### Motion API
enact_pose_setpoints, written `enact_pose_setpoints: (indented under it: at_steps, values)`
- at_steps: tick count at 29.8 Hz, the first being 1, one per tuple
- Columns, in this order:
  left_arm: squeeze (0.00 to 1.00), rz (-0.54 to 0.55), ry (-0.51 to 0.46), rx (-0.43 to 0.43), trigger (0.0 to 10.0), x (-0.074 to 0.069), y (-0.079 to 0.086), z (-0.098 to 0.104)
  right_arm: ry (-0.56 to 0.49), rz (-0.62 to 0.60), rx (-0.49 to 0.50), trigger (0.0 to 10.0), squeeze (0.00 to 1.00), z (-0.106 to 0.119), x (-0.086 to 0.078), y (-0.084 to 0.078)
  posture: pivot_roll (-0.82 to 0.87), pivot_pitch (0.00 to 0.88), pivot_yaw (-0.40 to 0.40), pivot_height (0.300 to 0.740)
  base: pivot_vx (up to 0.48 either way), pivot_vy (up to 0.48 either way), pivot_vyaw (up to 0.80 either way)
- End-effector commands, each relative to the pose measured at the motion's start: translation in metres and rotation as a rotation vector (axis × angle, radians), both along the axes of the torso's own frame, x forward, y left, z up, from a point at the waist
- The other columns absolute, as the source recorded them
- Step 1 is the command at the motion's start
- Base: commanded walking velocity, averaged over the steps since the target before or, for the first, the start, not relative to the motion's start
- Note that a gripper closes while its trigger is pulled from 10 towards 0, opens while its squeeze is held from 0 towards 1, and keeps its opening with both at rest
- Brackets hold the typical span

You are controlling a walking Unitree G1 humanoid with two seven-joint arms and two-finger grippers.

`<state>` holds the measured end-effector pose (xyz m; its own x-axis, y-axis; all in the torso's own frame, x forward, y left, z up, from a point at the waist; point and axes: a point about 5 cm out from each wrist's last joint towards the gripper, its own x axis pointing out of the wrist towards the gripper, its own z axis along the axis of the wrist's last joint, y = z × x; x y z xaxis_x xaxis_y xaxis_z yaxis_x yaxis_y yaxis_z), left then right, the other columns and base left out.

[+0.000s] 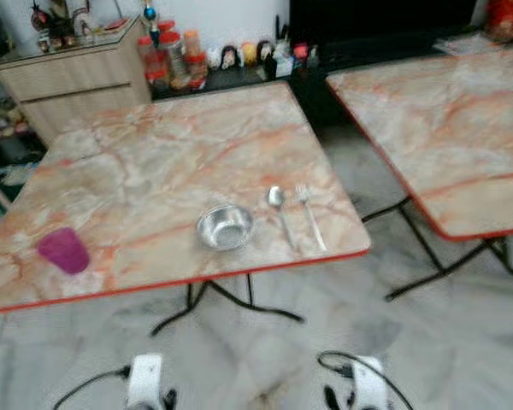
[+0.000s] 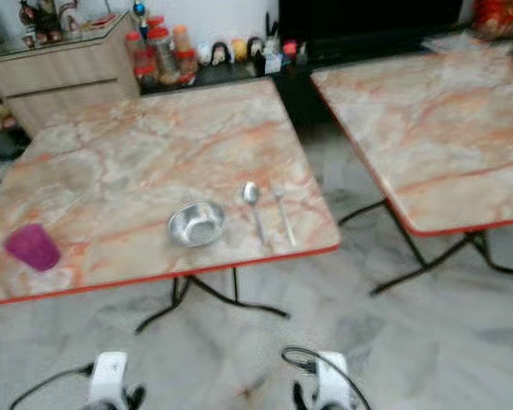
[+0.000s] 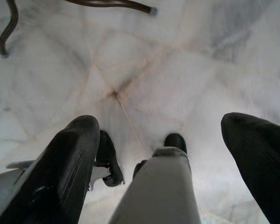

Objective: Setting the table

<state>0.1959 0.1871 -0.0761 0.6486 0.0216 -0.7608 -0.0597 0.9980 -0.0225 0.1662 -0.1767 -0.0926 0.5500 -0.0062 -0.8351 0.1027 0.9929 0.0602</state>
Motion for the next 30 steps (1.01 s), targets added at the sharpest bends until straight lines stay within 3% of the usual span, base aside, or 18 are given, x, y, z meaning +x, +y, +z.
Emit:
enact_pose_setpoints:
  at_steps: [1, 11, 30]
  values:
    - [0.0, 0.024, -0.022, -0.008, 10.0, 0.0026, 0.0048, 0.0025, -0.007, -0.003, 0.008, 10.0, 0.0, 0.0005, 0.0017, 0.0027, -0.18, 0.0, 0.094, 0.74, 0.0, 0.0, 0.0]
    - [0.0, 0.034, -0.04, -0.002, 10.0, 0.0027, 0.0061, 0.0032, -0.013, 0.004, 0.015, 10.0, 0.0, 0.0016, 0.0048, 0.0056, -0.18, 0.0, 0.093, 0.74, 0.0, 0.0, 0.0]
    - [0.0, 0.032, -0.02, 0.012, 10.0, -0.0021, 0.0082, 0.0008, -0.013, -0.003, 0.02, 10.0, 0.0, 0.0017, 0.0051, 0.0061, -0.17, 0.0, 0.094, 0.74, 0.287, 0.0, 0.0]
